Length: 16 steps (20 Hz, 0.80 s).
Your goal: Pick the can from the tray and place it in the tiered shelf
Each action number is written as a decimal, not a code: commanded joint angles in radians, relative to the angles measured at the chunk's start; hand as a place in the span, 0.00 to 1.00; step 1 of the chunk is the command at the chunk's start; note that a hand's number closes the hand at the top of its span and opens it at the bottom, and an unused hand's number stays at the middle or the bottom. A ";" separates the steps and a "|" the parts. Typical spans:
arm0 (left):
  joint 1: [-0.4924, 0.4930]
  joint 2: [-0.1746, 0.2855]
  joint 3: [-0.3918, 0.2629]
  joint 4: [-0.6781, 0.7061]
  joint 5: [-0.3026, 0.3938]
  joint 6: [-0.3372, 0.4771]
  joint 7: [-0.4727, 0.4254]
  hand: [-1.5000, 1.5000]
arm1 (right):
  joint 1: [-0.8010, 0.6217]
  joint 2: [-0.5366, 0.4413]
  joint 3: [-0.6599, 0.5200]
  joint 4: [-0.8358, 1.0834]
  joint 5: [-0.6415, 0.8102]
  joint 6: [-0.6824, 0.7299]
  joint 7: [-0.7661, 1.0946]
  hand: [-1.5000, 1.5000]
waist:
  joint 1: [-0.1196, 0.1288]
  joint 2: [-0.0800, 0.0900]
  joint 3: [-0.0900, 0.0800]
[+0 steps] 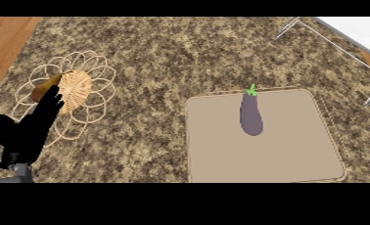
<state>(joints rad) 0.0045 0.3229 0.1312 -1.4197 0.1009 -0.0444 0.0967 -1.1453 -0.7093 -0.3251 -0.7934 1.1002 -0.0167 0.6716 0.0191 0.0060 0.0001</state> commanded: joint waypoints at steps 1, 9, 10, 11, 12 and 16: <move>-0.026 0.016 0.010 -0.038 0.027 -0.024 0.060 0.50 | -0.005 -0.030 -0.051 0.172 -0.012 -0.111 -0.073 1.00 | 0.014 0.005 0.001; -0.009 -0.027 -0.005 0.037 -0.030 -0.006 -0.054 0.50 | -0.035 -0.117 -0.082 0.347 0.005 -0.174 -0.087 0.00 | 0.013 0.008 0.000; -0.028 -0.012 0.006 0.015 -0.017 -0.007 -0.013 0.50 | -0.034 -0.107 -0.062 0.359 0.015 -0.157 -0.105 0.00 | 0.012 0.006 0.000; -0.034 -0.027 -0.002 -0.034 -0.006 0.005 0.043 0.50 | -0.033 -0.088 -0.052 0.365 0.024 -0.171 -0.095 0.00 | 0.013 0.004 0.001; -0.026 -0.005 0.023 0.077 -0.013 -0.032 -0.063 0.50 | -0.005 -0.091 -0.055 0.373 0.017 -0.198 -0.145 0.00 | 0.008 0.006 0.000; -0.013 -0.045 -0.019 -0.018 -0.038 0.011 0.016 0.50 | -0.024 -0.109 -0.103 0.419 -0.024 -0.280 -0.212 0.00 | 0.017 0.007 0.001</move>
<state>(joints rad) -0.0080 0.3039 0.1341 -1.4211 0.0861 -0.0564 0.0972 -1.1753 -0.8145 -0.4053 -0.4257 1.0958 -0.2289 0.5232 0.0321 0.0115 0.0009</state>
